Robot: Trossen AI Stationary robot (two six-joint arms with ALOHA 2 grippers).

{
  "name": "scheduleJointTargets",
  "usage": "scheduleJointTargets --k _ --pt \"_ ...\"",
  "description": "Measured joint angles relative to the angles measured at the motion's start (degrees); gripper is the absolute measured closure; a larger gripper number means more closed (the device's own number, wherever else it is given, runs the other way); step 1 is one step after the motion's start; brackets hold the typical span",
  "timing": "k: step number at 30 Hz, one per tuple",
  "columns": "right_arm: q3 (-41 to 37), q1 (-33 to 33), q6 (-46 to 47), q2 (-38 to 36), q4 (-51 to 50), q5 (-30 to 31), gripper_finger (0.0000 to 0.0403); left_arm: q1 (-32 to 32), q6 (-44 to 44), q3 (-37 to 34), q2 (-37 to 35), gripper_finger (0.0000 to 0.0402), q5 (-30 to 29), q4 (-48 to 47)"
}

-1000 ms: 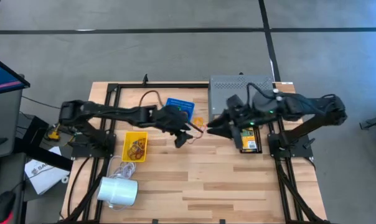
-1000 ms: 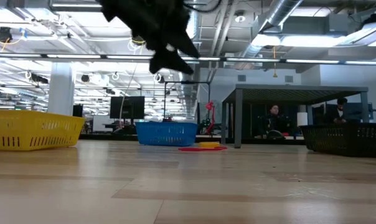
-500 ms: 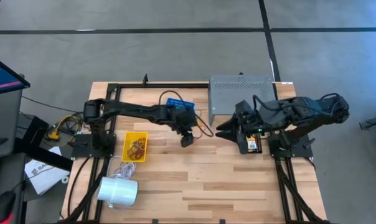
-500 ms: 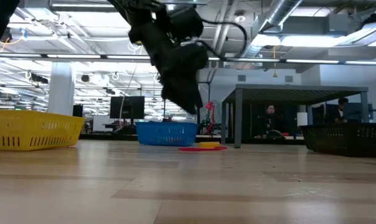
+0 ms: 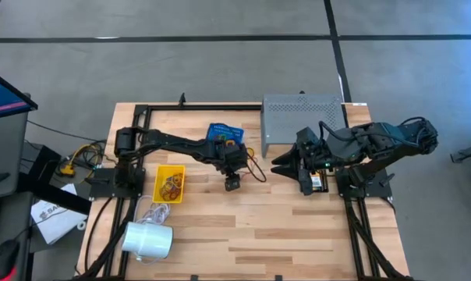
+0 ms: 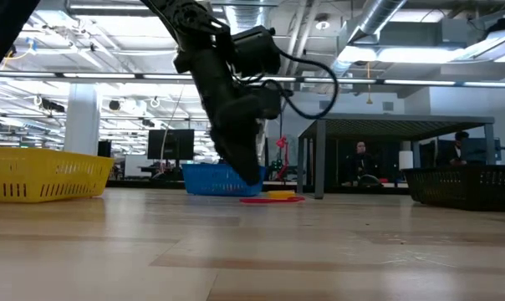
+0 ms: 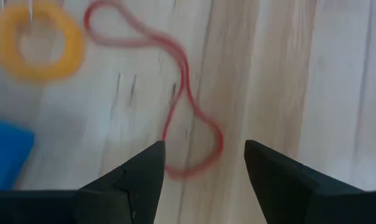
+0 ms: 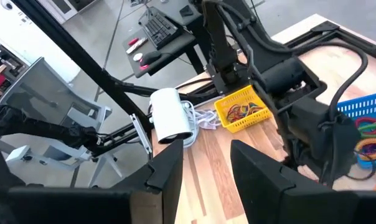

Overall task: Pick & Place Office Desk Supplies
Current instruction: Put the red rubber band into the yellow bin

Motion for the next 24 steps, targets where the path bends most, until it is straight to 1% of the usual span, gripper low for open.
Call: scheduleJointTargets --k 7,15,17,24 --pt "0.0 0.0 0.0 0.0 0.2 0.0 0.0272 -1.7 6.8 0.0 0.4 0.0187 -5.9 0.7" --pt "0.0 0.0 0.6 0.0 0.2 0.1 0.0272 -1.7 7.2 0.0 1.9 0.0188 -5.9 0.9" --pt "0.0 0.0 0.8 0.0 0.2 0.1 0.0272 -1.7 7.1 0.0 2.4 0.0188 -5.8 -0.6" --pt "0.0 0.5 1.2 0.0 0.2 0.0 0.0272 -1.7 6.6 0.2 3.8 0.0188 -2.2 -0.4"
